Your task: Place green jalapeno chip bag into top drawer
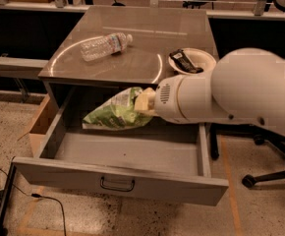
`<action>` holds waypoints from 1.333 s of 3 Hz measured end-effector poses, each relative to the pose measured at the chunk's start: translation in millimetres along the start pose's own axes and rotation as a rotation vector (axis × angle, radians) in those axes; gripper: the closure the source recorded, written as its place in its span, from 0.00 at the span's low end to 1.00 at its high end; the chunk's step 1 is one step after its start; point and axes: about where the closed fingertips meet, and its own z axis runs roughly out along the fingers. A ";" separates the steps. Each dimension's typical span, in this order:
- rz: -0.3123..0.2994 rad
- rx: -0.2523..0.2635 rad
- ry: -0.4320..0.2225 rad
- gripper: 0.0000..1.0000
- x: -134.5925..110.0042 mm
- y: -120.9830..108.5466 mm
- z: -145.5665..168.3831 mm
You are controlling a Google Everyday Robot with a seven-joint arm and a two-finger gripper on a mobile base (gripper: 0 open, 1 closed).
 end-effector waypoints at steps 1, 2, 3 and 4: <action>0.047 0.017 0.037 1.00 38.9 -25.6 30.5; 0.069 0.042 0.047 1.00 54.0 -53.5 55.5; 0.067 0.055 0.054 1.00 58.2 -75.2 80.3; 0.059 0.050 0.048 1.00 53.1 -84.6 97.5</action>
Offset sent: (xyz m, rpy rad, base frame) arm 0.0122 -0.0119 -0.1508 -0.0225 0.1221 -0.0733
